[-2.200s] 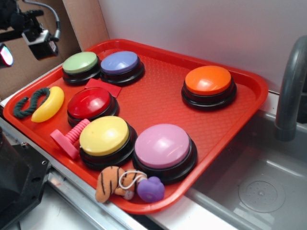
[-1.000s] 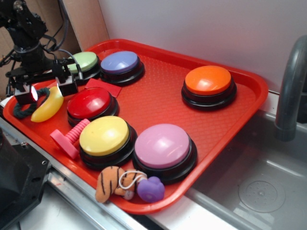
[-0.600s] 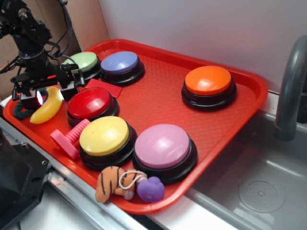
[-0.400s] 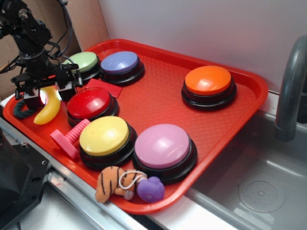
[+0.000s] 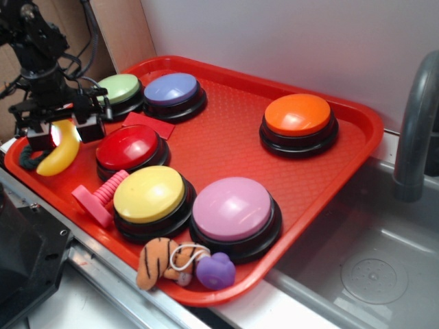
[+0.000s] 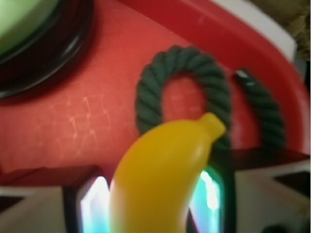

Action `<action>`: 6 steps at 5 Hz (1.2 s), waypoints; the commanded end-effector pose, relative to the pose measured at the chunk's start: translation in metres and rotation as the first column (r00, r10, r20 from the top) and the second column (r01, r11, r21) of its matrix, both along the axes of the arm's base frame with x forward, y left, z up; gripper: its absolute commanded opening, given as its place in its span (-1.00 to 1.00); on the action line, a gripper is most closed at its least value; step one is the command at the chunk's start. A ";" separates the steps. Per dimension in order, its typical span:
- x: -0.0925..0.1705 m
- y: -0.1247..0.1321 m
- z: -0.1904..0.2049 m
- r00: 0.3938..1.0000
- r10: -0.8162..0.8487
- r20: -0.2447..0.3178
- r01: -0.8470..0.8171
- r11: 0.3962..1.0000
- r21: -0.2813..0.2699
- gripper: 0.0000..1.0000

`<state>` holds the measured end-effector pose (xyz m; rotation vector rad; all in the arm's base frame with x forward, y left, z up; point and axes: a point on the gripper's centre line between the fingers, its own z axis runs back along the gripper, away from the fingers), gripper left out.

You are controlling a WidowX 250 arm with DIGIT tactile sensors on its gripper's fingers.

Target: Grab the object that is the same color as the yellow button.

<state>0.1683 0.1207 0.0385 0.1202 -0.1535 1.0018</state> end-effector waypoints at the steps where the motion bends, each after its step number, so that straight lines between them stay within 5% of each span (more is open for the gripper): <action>1: 0.027 -0.038 0.071 0.950 -0.313 -0.003 0.313 0.950 -0.021 -1.00; 4: 0.047 -0.135 0.118 0.743 -0.669 0.014 0.668 0.740 -0.072 -1.00; 5: 0.045 -0.143 0.118 0.745 -0.666 0.028 0.666 0.742 -0.080 -1.00; 6: 0.039 -0.118 0.113 0.876 -0.482 -0.021 0.478 0.872 -0.104 -1.00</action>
